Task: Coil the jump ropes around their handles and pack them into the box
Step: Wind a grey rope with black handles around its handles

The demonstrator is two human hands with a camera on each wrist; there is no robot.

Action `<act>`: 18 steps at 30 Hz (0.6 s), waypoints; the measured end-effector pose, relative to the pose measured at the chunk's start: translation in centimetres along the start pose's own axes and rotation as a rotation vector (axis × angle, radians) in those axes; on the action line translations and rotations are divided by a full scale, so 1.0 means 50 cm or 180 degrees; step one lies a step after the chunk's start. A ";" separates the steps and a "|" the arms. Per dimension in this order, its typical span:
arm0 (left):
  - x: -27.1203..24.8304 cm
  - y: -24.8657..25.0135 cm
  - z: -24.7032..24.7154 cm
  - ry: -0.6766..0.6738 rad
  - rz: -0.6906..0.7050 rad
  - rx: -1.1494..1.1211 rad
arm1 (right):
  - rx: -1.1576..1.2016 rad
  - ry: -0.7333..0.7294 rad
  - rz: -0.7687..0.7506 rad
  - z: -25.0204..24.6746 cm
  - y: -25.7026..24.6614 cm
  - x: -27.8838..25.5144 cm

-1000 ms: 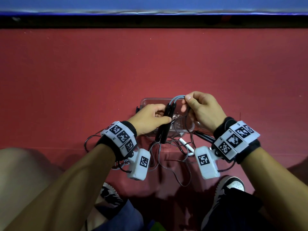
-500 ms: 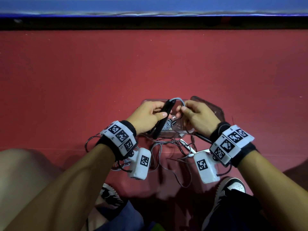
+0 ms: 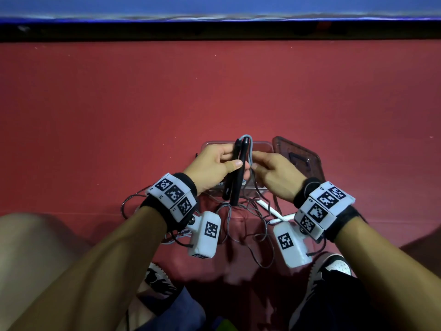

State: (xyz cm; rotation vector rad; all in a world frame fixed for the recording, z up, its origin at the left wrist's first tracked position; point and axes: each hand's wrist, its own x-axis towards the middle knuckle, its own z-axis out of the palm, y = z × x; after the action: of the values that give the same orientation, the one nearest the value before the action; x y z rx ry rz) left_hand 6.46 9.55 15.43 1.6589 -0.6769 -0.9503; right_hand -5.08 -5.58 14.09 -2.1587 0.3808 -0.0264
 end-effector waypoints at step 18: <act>0.002 0.011 -0.002 -0.0153 0.0049 0.0176 | 0.0764 0.0586 0.0333 -0.001 0.003 -0.005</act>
State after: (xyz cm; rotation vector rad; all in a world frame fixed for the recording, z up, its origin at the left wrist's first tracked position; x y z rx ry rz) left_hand 6.62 9.36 15.96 1.6816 -0.7532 -0.9708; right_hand -5.38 -5.64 14.01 -1.9021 0.5670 -0.2030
